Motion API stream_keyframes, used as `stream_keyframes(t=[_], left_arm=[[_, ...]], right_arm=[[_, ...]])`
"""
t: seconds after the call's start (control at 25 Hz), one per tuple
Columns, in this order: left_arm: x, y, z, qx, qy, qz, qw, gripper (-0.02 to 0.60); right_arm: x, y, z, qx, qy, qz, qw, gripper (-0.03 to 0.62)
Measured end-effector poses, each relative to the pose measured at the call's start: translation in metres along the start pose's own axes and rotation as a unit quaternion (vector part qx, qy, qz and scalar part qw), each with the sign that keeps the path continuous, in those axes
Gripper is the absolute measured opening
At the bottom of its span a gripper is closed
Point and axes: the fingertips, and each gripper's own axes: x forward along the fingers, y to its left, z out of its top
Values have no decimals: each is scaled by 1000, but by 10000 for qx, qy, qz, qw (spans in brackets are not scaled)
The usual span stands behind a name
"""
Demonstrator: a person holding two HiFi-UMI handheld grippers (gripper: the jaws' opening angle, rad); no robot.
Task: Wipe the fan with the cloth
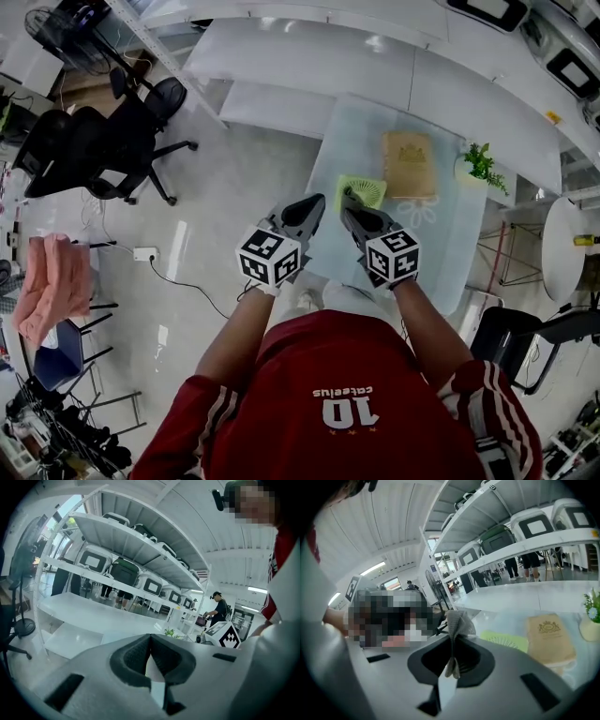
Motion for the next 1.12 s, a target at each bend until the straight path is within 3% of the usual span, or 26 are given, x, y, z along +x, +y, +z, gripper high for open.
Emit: stream_keyframes(t=[0.4,1.12], left_arm=[[10,14,-10,-89,81,149,9998,0],[17,36,-22,-180,195,486,9985,0]], right_arm=[[32,-19,-12,490,111,58,9987,14],[78,-44,-30,636,270,-46,9976,15]])
